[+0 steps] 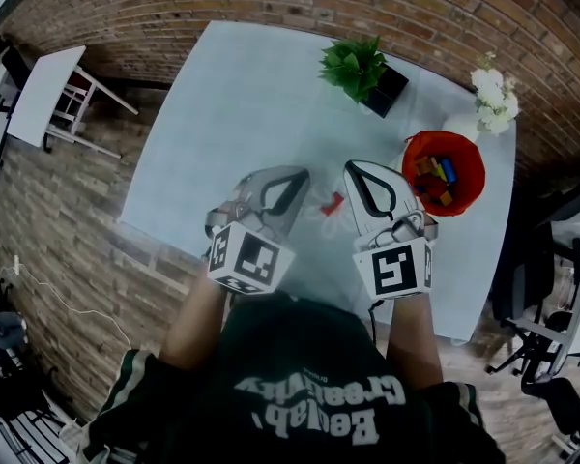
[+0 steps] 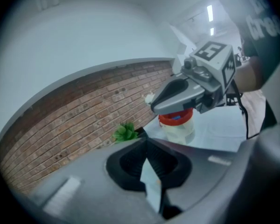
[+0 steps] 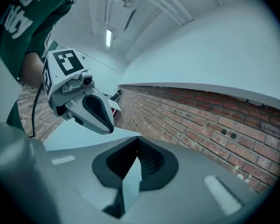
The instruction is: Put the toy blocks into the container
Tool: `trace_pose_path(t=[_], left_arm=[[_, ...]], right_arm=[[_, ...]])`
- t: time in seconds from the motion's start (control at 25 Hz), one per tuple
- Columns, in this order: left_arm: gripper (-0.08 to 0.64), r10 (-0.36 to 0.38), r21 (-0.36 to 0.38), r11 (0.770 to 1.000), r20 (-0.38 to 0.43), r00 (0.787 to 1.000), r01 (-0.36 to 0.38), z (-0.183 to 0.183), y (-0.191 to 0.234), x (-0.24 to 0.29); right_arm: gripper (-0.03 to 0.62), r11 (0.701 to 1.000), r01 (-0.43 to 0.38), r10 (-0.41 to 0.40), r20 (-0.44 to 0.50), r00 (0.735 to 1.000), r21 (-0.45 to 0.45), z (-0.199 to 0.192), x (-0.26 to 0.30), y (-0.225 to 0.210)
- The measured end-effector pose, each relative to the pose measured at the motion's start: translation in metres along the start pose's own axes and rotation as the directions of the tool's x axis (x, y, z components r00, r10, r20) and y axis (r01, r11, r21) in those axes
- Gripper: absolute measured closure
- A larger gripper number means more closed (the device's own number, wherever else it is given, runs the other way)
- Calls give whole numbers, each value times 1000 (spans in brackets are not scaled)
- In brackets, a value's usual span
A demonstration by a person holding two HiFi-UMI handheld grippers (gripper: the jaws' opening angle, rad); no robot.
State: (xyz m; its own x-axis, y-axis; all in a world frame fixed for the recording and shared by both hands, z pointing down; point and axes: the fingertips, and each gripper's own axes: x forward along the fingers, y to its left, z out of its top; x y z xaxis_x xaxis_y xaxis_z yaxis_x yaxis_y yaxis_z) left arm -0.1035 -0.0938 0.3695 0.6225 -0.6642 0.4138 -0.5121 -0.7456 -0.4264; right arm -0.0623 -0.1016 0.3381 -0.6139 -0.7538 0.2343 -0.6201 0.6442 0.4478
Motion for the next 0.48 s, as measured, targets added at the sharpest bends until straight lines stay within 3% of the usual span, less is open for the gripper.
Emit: trace_pose_path(t=[0.48], left_arm=[[557,-13,7,1000,2,1000,13,1,-4,-1]], right_arm=[[586,1000,13,-13,-4,1000,12,-1,-3,1]])
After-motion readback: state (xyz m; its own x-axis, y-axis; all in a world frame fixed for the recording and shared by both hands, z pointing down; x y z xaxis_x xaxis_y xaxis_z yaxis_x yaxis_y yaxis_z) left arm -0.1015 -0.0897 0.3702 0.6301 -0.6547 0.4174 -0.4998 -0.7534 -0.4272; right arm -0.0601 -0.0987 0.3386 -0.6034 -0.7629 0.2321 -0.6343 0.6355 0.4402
